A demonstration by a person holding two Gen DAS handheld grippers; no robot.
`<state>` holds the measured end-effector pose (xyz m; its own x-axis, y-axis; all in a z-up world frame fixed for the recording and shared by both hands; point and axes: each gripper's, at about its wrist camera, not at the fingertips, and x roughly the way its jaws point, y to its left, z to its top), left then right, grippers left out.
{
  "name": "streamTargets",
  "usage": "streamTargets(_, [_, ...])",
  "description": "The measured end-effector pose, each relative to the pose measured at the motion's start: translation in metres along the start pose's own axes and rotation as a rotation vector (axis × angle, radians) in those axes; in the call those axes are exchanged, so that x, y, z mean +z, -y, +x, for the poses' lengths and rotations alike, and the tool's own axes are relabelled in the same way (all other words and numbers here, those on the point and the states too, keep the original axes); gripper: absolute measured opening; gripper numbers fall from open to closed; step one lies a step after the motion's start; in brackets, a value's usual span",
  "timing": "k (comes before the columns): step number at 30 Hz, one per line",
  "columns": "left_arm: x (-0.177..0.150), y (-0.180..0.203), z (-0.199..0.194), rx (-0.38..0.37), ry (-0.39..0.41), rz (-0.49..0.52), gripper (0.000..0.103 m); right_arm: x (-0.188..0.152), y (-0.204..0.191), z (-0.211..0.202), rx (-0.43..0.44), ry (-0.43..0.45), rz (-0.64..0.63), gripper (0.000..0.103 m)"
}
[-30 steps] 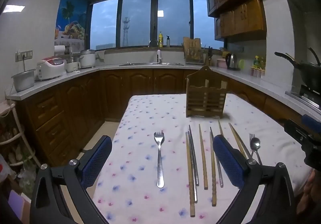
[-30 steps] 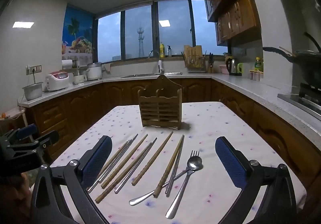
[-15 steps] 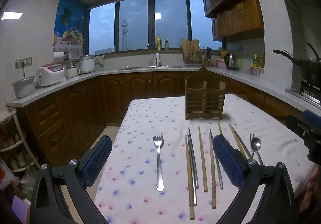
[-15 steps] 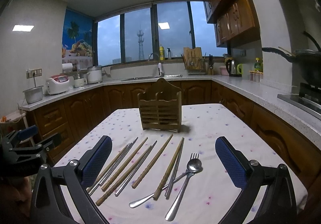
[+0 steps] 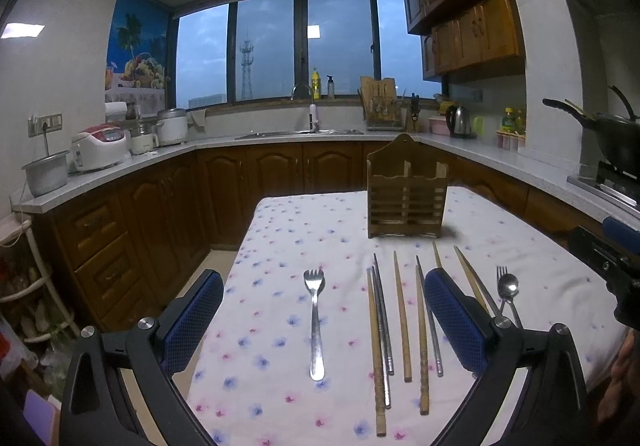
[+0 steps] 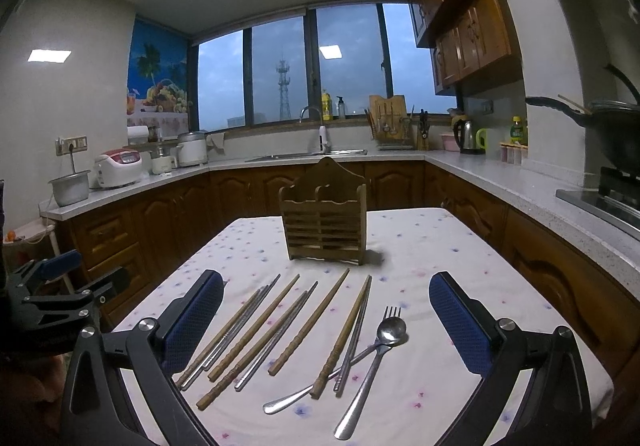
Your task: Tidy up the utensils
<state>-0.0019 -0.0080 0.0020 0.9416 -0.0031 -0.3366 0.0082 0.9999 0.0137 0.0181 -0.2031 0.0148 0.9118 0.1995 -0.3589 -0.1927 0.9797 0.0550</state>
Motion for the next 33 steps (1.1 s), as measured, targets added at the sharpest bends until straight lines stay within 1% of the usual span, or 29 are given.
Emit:
streamTargets(27, [0.0, 0.002, 0.001, -0.008, -0.006, 0.002, 0.102, 0.0, 0.0, 0.003, 0.007, 0.001, 0.005, 0.103])
streamTargets(33, [0.002, -0.001, 0.011, -0.024, -0.044, -0.012, 0.102, -0.001, 0.0, 0.008, 0.002, -0.024, 0.01, 0.103])
